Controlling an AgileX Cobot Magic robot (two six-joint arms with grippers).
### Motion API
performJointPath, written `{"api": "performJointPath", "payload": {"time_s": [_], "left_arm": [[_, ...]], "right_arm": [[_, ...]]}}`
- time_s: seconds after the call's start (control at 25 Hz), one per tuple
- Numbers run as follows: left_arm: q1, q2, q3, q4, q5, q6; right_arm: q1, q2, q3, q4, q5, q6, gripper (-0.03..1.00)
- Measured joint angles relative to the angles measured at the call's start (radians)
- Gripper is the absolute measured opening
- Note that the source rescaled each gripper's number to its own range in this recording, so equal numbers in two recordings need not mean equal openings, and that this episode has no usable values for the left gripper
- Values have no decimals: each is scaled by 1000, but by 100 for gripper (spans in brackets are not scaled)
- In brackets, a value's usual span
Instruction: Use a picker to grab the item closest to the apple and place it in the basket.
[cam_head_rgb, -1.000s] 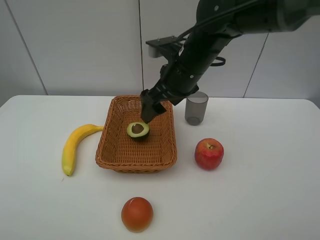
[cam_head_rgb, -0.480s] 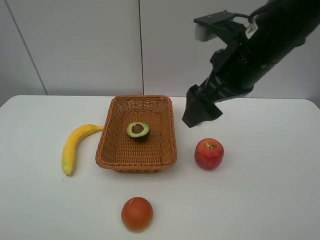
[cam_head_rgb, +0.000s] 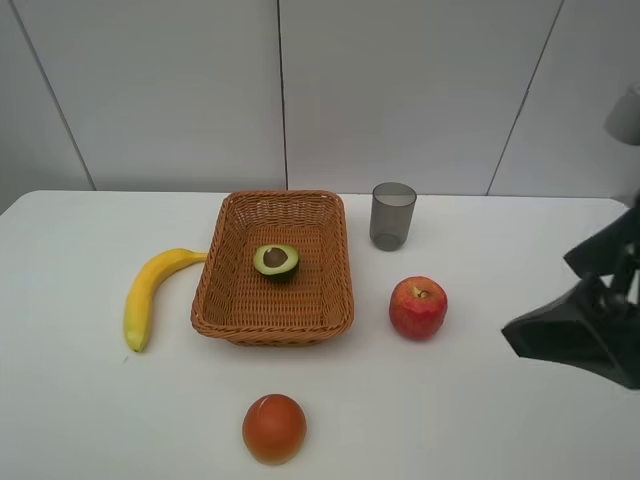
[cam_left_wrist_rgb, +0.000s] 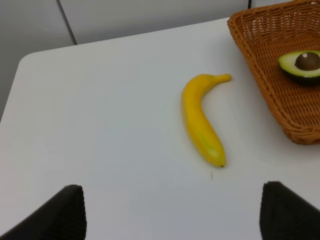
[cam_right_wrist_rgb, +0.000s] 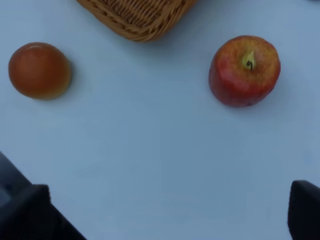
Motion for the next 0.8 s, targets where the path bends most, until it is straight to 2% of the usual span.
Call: {"api": "performJointPath", "payload": {"time_s": [0.36, 0.68, 0.8], "left_arm": [[0, 0, 0, 0, 0, 0], [0, 0, 0, 0, 0, 0], [0, 0, 0, 0, 0, 0]], "right_arm": [[0, -394, 191, 82, 7, 2, 100], [0, -578, 208, 100, 125, 2, 100], [0, -630, 226, 100, 133, 2, 100]]}}
